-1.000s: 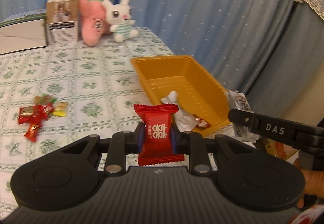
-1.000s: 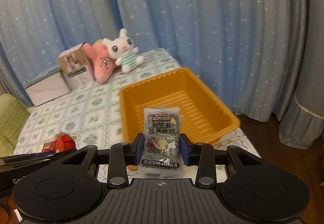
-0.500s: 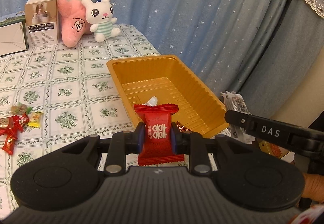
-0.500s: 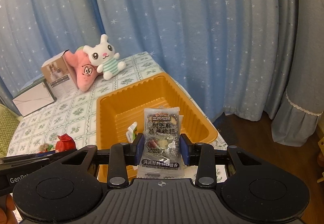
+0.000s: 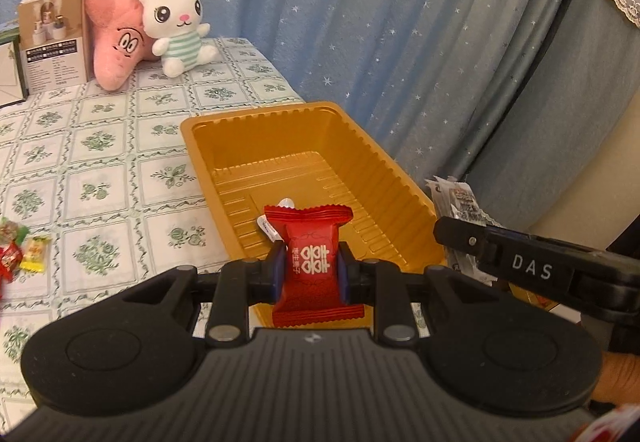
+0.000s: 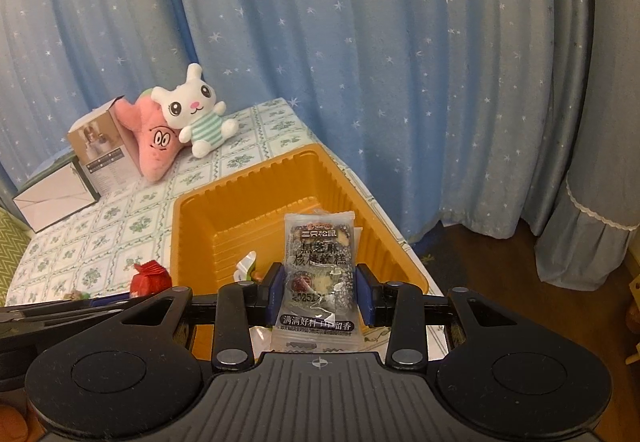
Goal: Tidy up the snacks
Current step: 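Carry both snacks over the orange tray and open both tools to release, then withdraw both tools from the tray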
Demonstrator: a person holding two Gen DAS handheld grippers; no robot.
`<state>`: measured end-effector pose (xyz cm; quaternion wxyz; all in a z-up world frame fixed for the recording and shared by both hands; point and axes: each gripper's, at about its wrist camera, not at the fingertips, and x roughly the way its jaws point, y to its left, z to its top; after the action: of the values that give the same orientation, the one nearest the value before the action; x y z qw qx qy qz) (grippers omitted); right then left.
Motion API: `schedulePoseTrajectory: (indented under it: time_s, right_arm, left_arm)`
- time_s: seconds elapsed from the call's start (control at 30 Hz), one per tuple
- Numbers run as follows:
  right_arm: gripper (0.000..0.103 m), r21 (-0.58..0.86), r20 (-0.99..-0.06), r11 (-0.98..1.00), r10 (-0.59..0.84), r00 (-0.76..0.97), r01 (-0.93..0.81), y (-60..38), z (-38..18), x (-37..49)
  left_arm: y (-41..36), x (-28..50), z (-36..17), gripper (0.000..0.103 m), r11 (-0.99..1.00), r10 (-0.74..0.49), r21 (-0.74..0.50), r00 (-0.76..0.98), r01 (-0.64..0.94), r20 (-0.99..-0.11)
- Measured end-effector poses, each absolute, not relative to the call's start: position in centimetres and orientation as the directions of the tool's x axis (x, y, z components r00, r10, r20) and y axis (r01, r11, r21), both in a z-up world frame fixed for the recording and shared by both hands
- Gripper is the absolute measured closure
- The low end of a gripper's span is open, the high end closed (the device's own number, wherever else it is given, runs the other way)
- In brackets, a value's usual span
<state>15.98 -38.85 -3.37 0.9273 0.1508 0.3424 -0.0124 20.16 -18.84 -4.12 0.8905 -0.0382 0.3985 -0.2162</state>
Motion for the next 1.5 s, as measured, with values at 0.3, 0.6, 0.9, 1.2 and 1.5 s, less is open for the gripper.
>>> schedulePoseTrajectory:
  time_s: [0.3, 0.6, 0.9, 1.2, 1.5]
  right_arm:
    - [0.065, 0.272, -0.639, 0.953, 0.075, 0.765, 0.135, -39.3, -3.5, 17.1]
    - [0.065, 0.282, -0.639, 0.952, 0.092, 0.764, 0.121, -39.2, -3.4, 17.7]
    - [0.065, 0.289, -0.640, 0.954, 0.125, 0.758, 0.087, -38.1, -3.5, 19.0]
    - [0.047, 0.351, -0.652, 0.931, 0.168, 0.740, 0.099, -38.0, -4.9, 20.3]
    - [0.040, 0.389, -0.670, 0.909, 0.165, 0.724, 0.152, -38.4, -4.0, 16.6]
  left_arm:
    - [-19.2, 22.5, -5.2, 0.064, 0.895, -0.441, -0.299, 0.563, 0.330, -0.699]
    - [-15.9, 21.1, -4.7, 0.059, 0.912, -0.410, -0.311, 0.601, 0.266, -0.686]
    - [-13.5, 18.3, -4.0, 0.055, 0.939, -0.344, -0.231, 0.661, 0.255, -0.667]
    - [-11.6, 17.1, -3.9, 0.048, 0.946, -0.323, -0.217, 0.673, 0.239, -0.666]
    - [-9.8, 14.9, -3.6, 0.031, 0.955, -0.295, -0.197, 0.677, 0.221, -0.674]
